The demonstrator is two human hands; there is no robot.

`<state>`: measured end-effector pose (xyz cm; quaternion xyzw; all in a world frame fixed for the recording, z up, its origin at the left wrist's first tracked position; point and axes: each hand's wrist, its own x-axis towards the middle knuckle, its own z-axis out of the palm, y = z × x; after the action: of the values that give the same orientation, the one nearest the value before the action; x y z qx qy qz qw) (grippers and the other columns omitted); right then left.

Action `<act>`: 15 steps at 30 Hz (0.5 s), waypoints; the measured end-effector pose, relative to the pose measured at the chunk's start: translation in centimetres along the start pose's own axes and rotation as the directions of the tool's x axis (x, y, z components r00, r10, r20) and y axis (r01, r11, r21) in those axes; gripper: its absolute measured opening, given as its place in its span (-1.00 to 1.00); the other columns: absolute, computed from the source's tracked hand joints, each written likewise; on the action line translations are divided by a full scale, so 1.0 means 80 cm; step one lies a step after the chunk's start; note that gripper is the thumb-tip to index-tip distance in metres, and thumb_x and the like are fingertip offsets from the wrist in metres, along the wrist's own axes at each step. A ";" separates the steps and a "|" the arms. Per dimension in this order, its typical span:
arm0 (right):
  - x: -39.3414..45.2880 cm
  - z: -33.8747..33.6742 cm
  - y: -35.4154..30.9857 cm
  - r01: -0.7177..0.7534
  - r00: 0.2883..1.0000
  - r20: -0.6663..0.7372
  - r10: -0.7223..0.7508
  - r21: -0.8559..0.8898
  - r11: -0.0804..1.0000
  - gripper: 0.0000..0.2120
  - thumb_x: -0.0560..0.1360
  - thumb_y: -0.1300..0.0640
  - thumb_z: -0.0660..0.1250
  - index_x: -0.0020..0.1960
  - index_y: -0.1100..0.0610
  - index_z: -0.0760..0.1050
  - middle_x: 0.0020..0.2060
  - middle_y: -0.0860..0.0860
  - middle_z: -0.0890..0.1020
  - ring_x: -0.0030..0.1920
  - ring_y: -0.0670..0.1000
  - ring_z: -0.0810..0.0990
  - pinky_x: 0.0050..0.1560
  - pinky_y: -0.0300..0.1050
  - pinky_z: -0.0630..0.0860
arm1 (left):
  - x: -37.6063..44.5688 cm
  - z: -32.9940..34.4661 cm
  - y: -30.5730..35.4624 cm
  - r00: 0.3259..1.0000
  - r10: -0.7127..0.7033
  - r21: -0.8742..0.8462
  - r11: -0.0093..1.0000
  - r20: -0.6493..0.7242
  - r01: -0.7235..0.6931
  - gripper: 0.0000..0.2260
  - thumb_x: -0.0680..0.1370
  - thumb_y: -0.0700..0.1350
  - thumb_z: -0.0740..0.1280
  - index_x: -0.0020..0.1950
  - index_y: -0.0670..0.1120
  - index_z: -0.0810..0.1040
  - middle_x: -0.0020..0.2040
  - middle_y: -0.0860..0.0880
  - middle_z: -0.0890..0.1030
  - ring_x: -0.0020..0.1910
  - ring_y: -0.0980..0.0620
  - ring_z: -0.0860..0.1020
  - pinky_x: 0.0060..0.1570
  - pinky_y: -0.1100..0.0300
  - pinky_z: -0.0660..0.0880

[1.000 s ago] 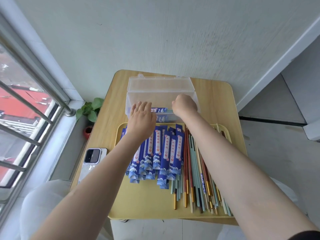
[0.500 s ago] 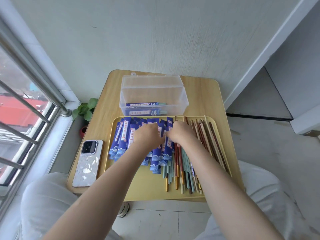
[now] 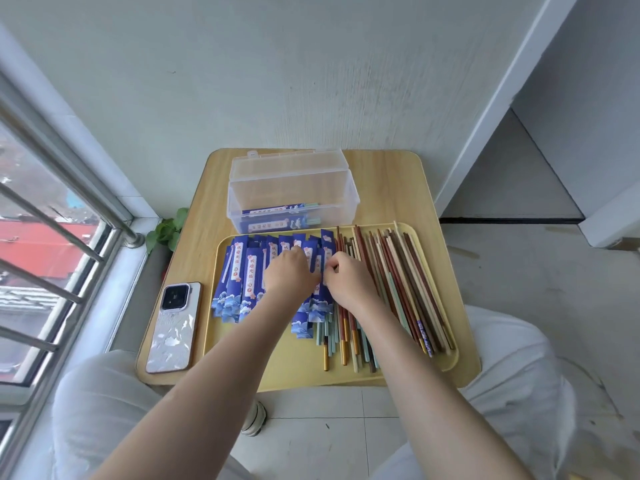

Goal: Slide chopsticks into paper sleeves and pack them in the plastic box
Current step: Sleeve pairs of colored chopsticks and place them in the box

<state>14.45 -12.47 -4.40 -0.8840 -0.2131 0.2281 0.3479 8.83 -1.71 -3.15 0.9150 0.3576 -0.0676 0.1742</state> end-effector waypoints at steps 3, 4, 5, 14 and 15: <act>-0.007 0.002 0.007 -0.010 1.000 0.001 0.010 0.080 0.997 -0.84 0.63 0.15 0.19 0.08 0.10 0.55 -0.05 -0.02 0.61 -0.08 0.00 0.59 -0.12 -0.09 0.55 | 0.002 0.000 0.005 1.000 0.001 0.006 1.000 0.009 -0.001 -0.75 0.57 0.01 0.37 -0.03 -0.13 0.38 -0.14 -0.04 0.45 -0.20 -0.04 0.45 -0.40 0.18 0.28; -0.009 0.001 0.008 -0.011 1.000 -0.001 0.011 0.105 0.994 -0.84 0.63 0.14 0.19 0.09 0.09 0.55 -0.06 -0.02 0.61 -0.09 -0.01 0.59 -0.18 -0.13 0.52 | 0.003 -0.002 0.006 1.000 0.000 -0.005 1.000 0.001 0.000 -0.77 0.56 -0.03 0.37 -0.09 -0.13 0.37 -0.18 -0.03 0.43 -0.22 -0.04 0.44 -0.40 0.18 0.27; -0.010 -0.001 0.010 -0.012 1.000 -0.007 0.012 0.127 0.992 -0.84 0.64 0.12 0.20 0.08 0.09 0.55 -0.06 -0.04 0.61 -0.11 -0.03 0.58 -0.24 -0.19 0.47 | 0.003 -0.005 0.007 1.000 -0.009 -0.019 1.000 -0.013 0.008 -0.79 0.55 -0.09 0.36 -0.16 -0.14 0.36 -0.23 -0.03 0.41 -0.27 -0.04 0.42 -0.42 0.18 0.26; -0.017 -0.028 0.007 -0.017 0.999 0.054 0.002 0.275 0.961 -0.80 0.66 0.06 0.19 0.11 0.11 0.56 -0.15 0.00 0.66 -0.34 -0.07 0.59 -0.36 -0.22 0.49 | -0.007 -0.033 -0.034 0.987 -0.142 -0.818 0.558 0.071 0.139 -0.90 0.55 -0.20 0.40 -0.12 -0.22 0.65 -0.27 -0.13 0.65 -0.32 -0.01 0.60 -0.31 0.14 0.59; -0.018 -0.031 0.003 -0.042 0.990 0.142 -0.007 0.336 0.941 -0.78 0.66 0.05 0.20 0.13 0.14 0.56 -0.14 0.03 0.67 -0.33 -0.05 0.61 -0.36 -0.21 0.51 | -0.015 -0.036 -0.035 0.979 -0.114 -0.914 0.352 0.172 0.201 -0.92 0.56 -0.19 0.42 -0.05 -0.21 0.65 -0.23 -0.12 0.67 -0.28 0.00 0.61 -0.27 0.17 0.60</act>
<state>14.72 -14.72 -2.57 -0.7946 -0.1869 0.3265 0.4764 6.07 0.53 -0.91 0.6168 0.4125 0.0927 0.6640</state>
